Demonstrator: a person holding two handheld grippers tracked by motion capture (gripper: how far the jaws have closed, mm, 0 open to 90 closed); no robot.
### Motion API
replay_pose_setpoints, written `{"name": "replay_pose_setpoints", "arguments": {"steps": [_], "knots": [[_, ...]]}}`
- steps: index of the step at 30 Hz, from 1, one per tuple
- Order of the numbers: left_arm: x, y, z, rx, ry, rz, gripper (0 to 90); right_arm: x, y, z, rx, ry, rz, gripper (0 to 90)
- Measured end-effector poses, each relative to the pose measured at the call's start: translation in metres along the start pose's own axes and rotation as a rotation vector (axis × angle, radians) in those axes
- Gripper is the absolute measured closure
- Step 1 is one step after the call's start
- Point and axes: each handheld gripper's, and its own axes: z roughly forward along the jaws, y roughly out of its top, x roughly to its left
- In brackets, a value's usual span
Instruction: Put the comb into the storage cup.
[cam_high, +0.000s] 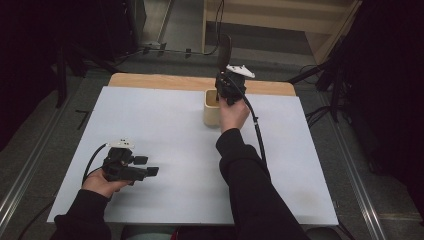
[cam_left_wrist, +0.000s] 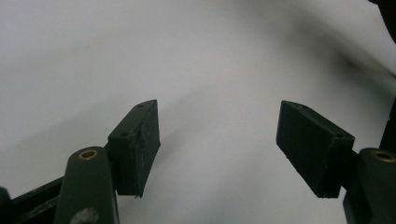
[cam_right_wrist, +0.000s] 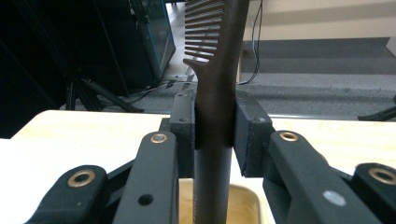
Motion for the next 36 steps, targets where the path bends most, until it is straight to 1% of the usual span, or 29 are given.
{"name": "replay_pose_setpoints", "arguments": {"steps": [3, 5, 8, 9, 12, 21, 24, 26, 29, 34, 35, 36], "knots": [[0.000, 0.000, 0.000, 0.002, 0.001, 0.002, 30.9, 0.000, -0.002, 0.000, -0.001, 0.004, -0.007, 70.2], [0.000, 0.000, 0.000, 0.002, 0.001, 0.002, 30.9, 0.001, -0.004, 0.000, -0.002, 0.009, 0.000, 70.2], [0.000, 0.000, 0.000, 0.004, 0.001, 0.002, 30.9, 0.000, -0.009, 0.002, 0.006, 0.001, -0.005, 70.2], [0.000, 0.000, 0.000, 0.006, 0.001, 0.002, 30.9, 0.000, -0.011, 0.002, 0.011, 0.002, 0.000, 70.2], [0.000, 0.000, 0.001, 0.006, 0.000, 0.002, 30.9, -0.001, -0.016, 0.003, 0.014, -0.001, -0.010, 70.2], [0.000, 0.000, 0.001, 0.010, 0.003, 0.000, 30.9, -0.002, -0.027, 0.002, 0.012, 0.005, -0.001, 70.2], [0.000, -0.001, 0.001, 0.011, 0.002, 0.001, 30.9, -0.002, -0.031, 0.003, 0.021, 0.002, -0.004, 70.2], [0.000, -0.001, 0.001, 0.008, 0.001, 0.001, 30.9, -0.002, -0.032, 0.002, 0.011, 0.007, -0.003, 70.2], [0.000, -0.001, 0.001, 0.011, 0.001, 0.001, 30.9, -0.001, -0.033, 0.001, 0.011, 0.005, -0.008, 70.2], [0.000, -0.001, 0.001, 0.012, 0.003, 0.002, 30.9, -0.001, -0.034, -0.001, 0.011, 0.014, -0.010, 70.2], [0.000, 0.000, 0.001, 0.013, 0.002, 0.001, 30.9, 0.000, -0.034, -0.002, 0.009, 0.017, -0.003, 70.2], [0.000, 0.000, 0.001, 0.014, 0.001, 0.001, 30.9, -0.001, -0.035, -0.002, 0.008, 0.016, -0.009, 70.2]]}}
